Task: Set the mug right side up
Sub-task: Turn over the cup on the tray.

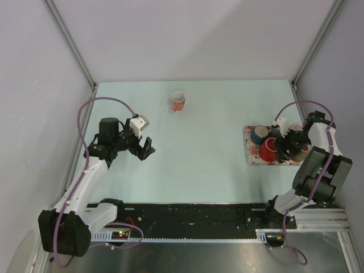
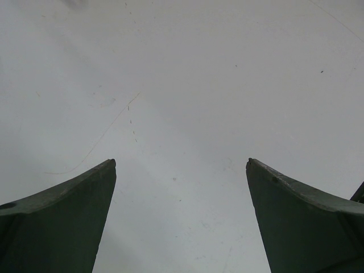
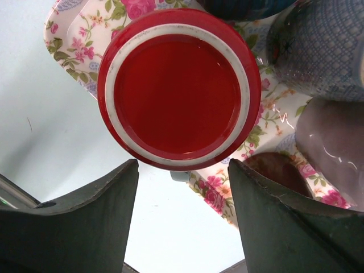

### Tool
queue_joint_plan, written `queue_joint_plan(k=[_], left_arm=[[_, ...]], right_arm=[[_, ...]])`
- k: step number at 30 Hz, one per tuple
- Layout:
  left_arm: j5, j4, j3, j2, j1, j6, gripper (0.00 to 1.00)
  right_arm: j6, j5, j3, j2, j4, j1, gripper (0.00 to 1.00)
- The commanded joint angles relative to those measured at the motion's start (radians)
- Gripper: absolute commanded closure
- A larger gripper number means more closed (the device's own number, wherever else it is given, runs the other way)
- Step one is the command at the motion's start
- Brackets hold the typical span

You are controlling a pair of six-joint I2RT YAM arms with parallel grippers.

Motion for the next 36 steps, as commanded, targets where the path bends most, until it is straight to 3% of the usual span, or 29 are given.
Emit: queue_joint_plan(k=[1, 21, 27, 33, 36], left_arm=[[0.020, 0.020, -0.009, 0.000, 0.011, 0.020, 0.00], [0.019, 0.020, -0.010, 0.007, 0.011, 0.021, 0.00], [0.019, 0.020, -0.010, 0.010, 0.010, 0.022, 0.00], [0.019, 0.019, -0.010, 0.008, 0.010, 0.020, 0.00], [0.020, 0.019, -0.010, 0.006, 0.010, 0.021, 0.00]], right_arm=[[-0.025, -0.013, 0.001, 0.007, 0.012, 0.016, 0.32], [0.011, -0.036, -0.001, 0.043, 0.050, 0.042, 0.50], [0.021, -0.052, -0.003, 0.035, 0.056, 0.046, 0.66], [0.028, -0.074, -0.046, -0.005, 0.095, 0.048, 0.94], [0.038, -0.095, -0.077, -0.037, 0.122, 0.045, 0.99]])
